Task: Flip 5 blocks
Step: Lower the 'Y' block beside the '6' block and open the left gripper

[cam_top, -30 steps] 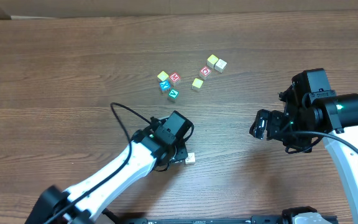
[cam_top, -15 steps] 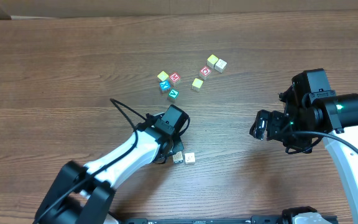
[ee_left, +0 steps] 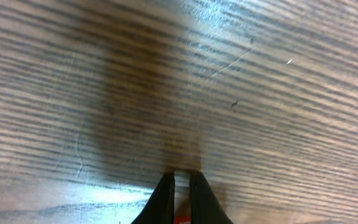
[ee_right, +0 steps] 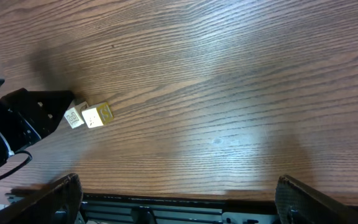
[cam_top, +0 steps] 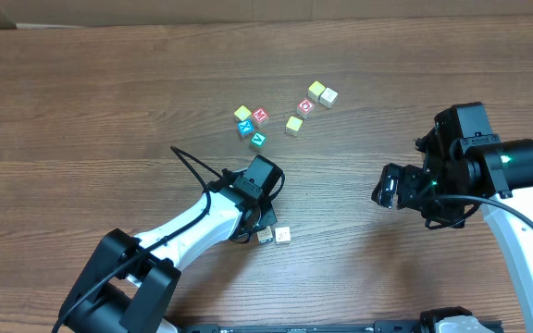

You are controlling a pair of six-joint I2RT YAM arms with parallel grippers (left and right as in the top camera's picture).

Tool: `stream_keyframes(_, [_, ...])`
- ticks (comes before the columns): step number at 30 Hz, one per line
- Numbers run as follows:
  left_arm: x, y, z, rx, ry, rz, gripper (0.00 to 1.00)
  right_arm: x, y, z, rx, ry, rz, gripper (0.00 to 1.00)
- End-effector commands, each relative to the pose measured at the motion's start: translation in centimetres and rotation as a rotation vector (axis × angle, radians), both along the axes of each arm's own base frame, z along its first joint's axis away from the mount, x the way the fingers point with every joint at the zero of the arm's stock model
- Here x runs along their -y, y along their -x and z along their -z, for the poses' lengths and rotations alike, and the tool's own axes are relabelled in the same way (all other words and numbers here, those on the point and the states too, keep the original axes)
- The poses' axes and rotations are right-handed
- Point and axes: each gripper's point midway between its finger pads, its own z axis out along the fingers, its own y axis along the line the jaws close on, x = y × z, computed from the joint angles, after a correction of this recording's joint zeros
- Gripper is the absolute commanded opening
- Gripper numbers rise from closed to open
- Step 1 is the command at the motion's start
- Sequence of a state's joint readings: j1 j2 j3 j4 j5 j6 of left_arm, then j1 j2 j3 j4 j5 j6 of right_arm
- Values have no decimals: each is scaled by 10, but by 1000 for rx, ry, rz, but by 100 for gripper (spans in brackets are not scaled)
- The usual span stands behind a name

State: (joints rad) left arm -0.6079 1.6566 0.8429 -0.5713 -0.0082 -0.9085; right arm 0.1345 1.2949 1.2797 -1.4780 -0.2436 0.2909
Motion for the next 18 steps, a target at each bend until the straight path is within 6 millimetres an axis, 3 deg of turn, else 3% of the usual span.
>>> stream_keyframes(1, [2,2,2,-26,10,25,5,0,-2,-6,29,4,-8,100])
stream_keyframes(18, [8,2,2,-29,39,30,4,0,-2,-6,30,4,-8,100])
